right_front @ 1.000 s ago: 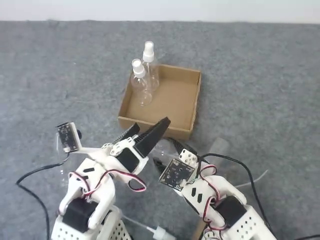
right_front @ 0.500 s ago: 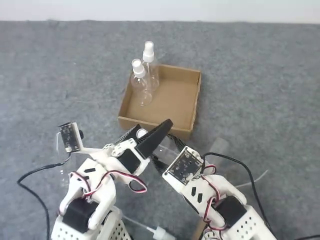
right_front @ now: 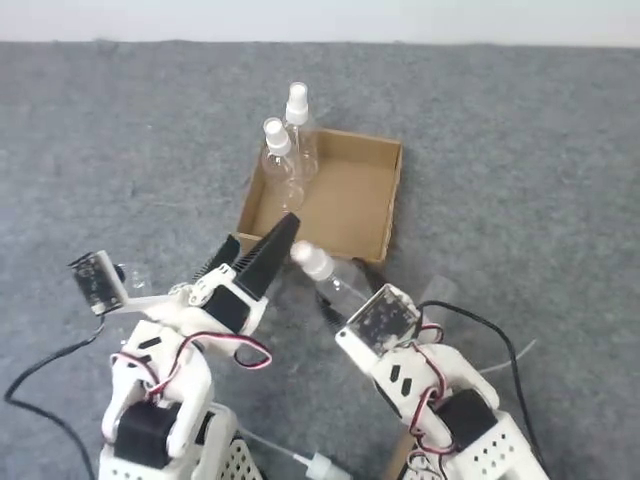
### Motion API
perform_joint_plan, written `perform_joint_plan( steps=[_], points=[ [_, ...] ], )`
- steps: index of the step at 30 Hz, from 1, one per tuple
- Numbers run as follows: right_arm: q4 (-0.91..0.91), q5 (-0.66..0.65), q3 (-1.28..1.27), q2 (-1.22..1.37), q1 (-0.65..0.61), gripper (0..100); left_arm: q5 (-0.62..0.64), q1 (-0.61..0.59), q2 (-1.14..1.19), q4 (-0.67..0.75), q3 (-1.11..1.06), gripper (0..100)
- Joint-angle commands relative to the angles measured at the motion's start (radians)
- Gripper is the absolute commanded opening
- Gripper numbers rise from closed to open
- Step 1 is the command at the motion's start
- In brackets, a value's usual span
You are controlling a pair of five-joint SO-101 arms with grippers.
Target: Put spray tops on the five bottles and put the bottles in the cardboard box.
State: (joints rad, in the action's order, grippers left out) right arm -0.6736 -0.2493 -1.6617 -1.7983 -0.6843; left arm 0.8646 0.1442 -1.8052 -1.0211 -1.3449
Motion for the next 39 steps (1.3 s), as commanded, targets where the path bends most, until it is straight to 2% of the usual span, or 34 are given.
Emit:
perform_joint_plan(
  steps=[1,8,13,23,29,33,39],
  points=[
    [0.015,0.101,0.035,-0.016,0.077,3.3,-0.094,-0.087,-0.018,-0.002,0.062,38],
    [0.025,0.388,0.107,-0.016,0.272,3.6,-0.313,-0.281,-0.018,-0.002,0.030,38],
    [0.042,0.374,0.109,-0.016,0.294,3.6,-0.413,-0.304,-0.018,0.023,-0.114,38],
    [0.166,0.373,0.069,-0.016,0.432,3.4,-0.545,-0.351,-0.015,0.290,-0.341,38],
    [0.166,0.371,0.071,-0.016,0.433,3.4,-0.572,-0.350,-0.015,0.269,-0.340,38],
    [0.166,0.367,0.069,-0.016,0.433,3.4,-0.713,-0.351,-0.014,0.221,-0.340,38],
    [0.165,0.365,0.069,-0.016,0.433,3.4,-0.885,-0.358,-0.014,0.014,-0.340,38]
  ],
)
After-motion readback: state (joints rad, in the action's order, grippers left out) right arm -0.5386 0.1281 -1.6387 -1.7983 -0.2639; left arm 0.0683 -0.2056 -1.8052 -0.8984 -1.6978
